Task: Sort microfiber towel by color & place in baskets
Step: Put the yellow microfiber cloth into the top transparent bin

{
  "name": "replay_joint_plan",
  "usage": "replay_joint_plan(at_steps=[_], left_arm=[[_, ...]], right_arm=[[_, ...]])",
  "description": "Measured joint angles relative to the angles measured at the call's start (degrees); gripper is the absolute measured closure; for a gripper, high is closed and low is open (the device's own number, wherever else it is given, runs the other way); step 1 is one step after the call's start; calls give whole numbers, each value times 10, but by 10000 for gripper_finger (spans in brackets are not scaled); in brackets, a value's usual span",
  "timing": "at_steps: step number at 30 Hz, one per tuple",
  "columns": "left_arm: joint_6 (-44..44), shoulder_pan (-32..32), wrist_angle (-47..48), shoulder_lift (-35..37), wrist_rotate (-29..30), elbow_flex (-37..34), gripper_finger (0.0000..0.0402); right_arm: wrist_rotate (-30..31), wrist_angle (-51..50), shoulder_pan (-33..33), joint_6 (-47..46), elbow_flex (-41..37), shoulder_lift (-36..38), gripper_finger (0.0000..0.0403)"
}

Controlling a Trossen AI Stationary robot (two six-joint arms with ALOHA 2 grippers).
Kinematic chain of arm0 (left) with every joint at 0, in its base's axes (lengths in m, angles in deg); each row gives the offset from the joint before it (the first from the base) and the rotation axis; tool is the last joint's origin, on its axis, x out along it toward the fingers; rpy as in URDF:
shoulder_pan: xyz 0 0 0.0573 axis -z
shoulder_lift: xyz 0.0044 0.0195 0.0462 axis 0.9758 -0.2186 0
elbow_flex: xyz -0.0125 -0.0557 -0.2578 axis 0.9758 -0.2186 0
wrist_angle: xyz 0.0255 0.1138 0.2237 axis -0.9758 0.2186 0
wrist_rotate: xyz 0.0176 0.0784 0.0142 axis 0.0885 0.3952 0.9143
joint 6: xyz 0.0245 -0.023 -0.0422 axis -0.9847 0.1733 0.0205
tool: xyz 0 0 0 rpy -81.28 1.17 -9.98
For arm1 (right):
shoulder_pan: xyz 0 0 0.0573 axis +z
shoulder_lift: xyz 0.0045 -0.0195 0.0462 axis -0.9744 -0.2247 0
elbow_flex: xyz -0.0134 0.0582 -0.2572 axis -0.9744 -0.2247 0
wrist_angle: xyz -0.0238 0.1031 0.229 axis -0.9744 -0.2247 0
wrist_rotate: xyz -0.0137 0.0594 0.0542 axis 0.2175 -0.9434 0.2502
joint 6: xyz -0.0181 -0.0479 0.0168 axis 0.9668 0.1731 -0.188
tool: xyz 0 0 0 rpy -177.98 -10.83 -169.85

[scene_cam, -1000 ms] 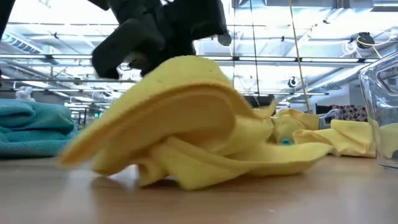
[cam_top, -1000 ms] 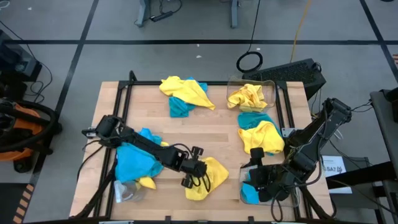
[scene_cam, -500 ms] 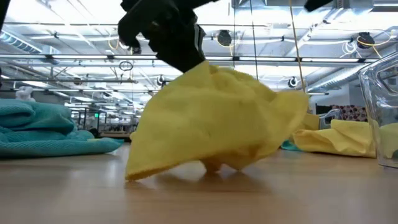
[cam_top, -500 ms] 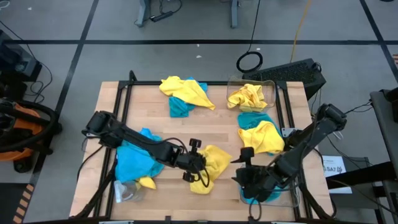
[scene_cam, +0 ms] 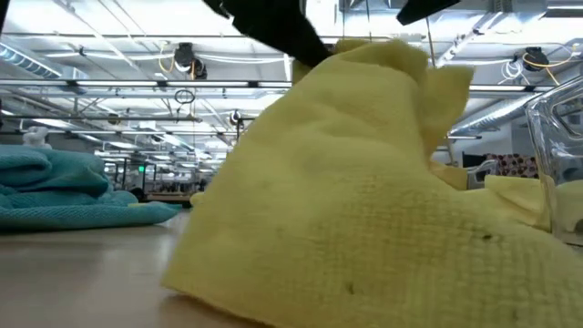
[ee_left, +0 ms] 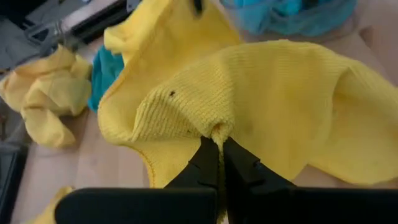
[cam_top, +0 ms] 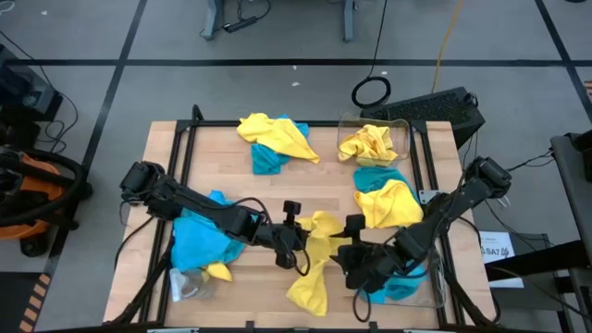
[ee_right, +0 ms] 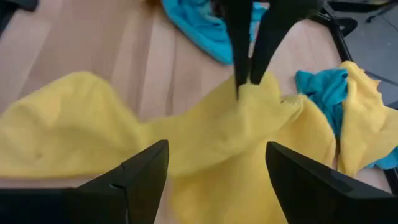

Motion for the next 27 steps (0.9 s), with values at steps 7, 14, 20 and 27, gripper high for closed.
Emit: replay_joint_plan(at_steps=[7, 14, 20, 27], left_arm=[[-43, 7, 1, 0, 12, 38, 399], [-91, 19, 10, 0, 29, 83, 399], [-104, 20, 21, 0, 35, 97, 399], [-104, 24, 28, 0, 35, 97, 399]], right_arm=[[-14, 8, -35, 4, 0, -14, 140], [0, 16, -52, 3, 0, -47, 140], [33, 27, -52, 6, 0, -56, 140], [77, 38, -54, 17, 0, -55, 194]])
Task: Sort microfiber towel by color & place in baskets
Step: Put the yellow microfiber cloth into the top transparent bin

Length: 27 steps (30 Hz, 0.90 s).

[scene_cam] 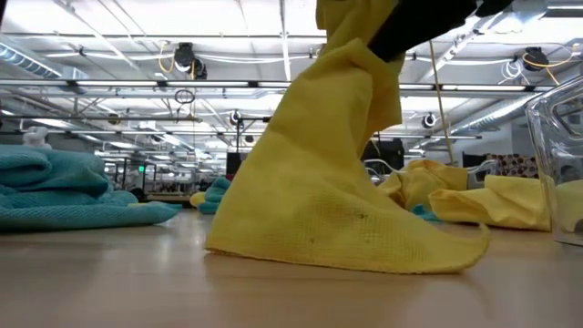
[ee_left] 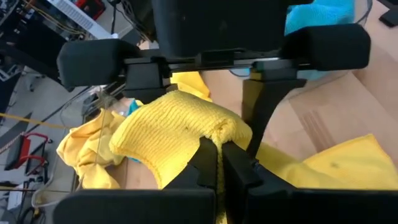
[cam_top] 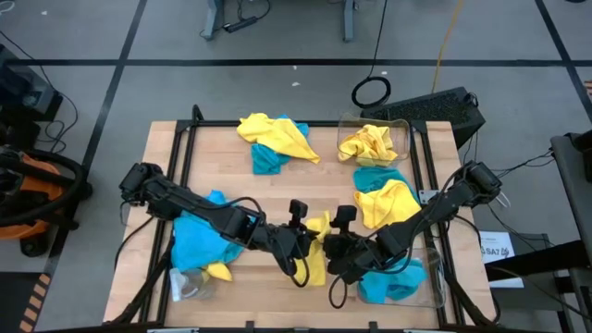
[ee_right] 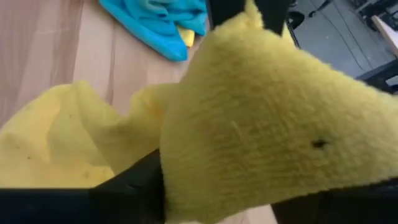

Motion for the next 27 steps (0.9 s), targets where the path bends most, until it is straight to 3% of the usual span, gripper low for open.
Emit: replay_joint_plan(at_steps=[6, 10, 19, 27], left_arm=[[-2, 5, -9, 0, 0, 0, 396], [0, 6, -10, 0, 0, 0, 365], [2, 20, 14, 11, 59, 0, 252], [74, 26, 91, 46, 89, 0, 175]], right_arm=[[-2, 17, -7, 21, 0, 0, 316], [-3, 26, -9, 45, 0, 0, 391], [28, -9, -13, 50, 0, 36, 399], [75, -67, -13, 49, 0, 103, 402]])
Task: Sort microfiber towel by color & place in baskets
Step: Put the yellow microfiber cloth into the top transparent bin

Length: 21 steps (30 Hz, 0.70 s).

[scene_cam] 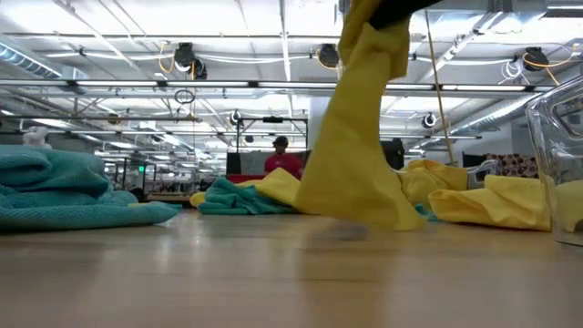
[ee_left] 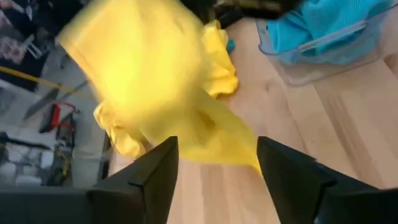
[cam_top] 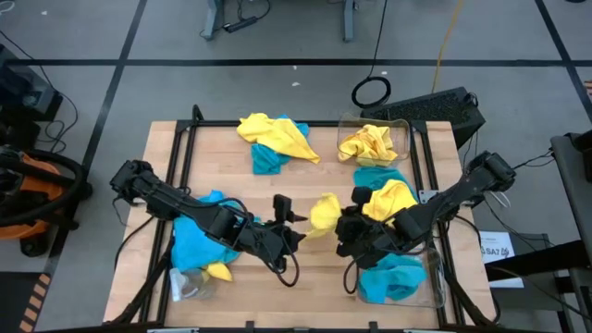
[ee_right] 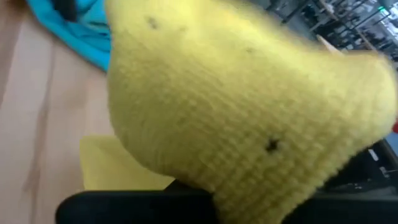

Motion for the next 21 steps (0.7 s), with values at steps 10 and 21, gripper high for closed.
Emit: replay_joint_plan(at_steps=[10, 21], left_arm=[[110, 7, 114, 4, -2, 0, 166], [122, 27, 128, 4, 1, 0, 166]], right_arm=[[42, -54, -1, -3, 0, 75, 402], [107, -90, -10, 28, 0, 162, 403]])
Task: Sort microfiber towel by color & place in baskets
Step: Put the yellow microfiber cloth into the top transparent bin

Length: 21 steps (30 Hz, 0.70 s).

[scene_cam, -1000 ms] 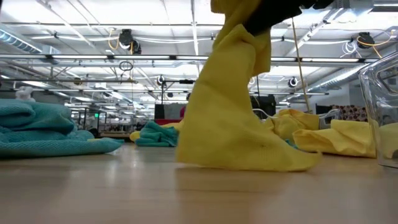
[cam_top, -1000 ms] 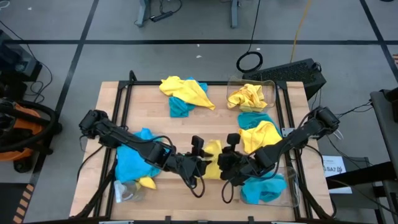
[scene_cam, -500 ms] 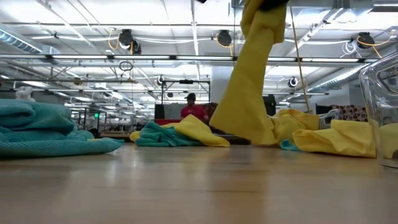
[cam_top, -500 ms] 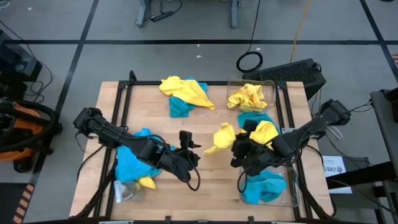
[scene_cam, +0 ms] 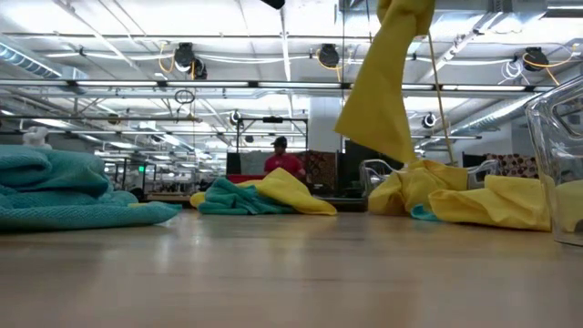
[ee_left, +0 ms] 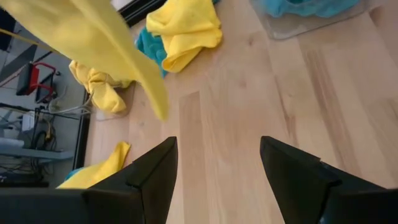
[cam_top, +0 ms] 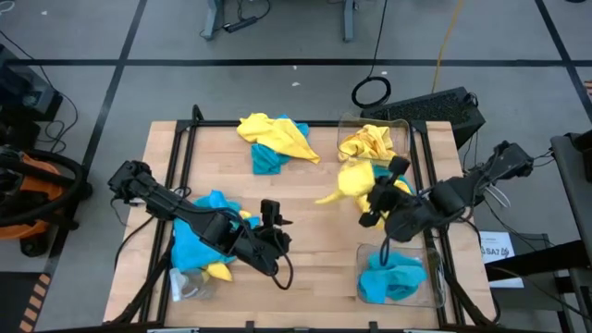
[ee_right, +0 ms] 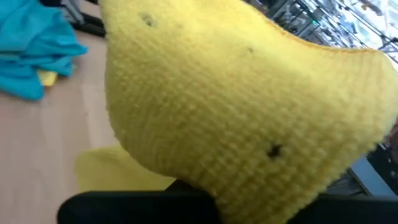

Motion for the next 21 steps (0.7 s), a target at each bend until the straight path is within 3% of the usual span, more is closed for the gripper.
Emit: replay_joint_plan(at_steps=[9, 21], left_arm=[[15, 3, 2, 0, -3, -19, 166], [29, 3, 4, 0, -5, -43, 166]], right_arm=[[27, -6, -57, 56, 0, 71, 403], [26, -9, -179, 132, 0, 132, 402]])
